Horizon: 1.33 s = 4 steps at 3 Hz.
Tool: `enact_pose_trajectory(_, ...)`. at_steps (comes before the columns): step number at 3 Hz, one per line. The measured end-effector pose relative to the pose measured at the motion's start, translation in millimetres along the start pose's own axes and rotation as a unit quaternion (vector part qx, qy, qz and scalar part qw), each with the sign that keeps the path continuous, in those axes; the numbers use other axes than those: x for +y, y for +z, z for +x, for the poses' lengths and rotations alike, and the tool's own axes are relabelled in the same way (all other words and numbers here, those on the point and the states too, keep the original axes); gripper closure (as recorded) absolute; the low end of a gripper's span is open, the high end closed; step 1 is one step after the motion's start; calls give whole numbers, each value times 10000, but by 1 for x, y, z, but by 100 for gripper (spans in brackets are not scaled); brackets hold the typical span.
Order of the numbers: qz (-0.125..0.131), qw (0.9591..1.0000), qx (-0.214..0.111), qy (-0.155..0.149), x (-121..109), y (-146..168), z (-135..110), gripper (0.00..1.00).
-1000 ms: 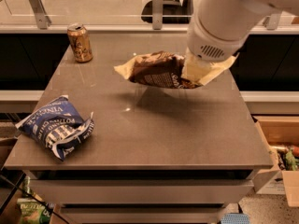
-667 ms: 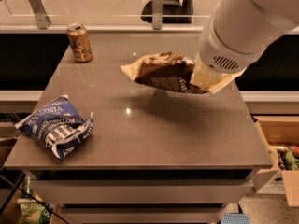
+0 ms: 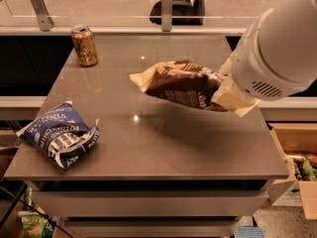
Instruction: Move brown chip bag near blue chip bag
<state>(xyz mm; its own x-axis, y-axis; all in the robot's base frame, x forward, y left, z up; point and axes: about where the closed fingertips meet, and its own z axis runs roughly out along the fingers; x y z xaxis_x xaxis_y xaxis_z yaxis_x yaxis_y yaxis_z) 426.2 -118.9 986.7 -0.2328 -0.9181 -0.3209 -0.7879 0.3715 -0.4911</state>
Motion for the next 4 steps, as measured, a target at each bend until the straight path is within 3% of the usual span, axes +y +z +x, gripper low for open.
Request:
enact_pose_trajectory(1,-254,9989,-356,-194,14,-10,0,100)
enact_pose_trajectory(2,-549,9955,-684,-354,10,-2,4,100)
enact_pose_trajectory(3,-931,9893,-1015,-489,-10,23,15,100)
enact_pose_trajectory(4,-1377,9797,-1323,-609,-27,51,31,100)
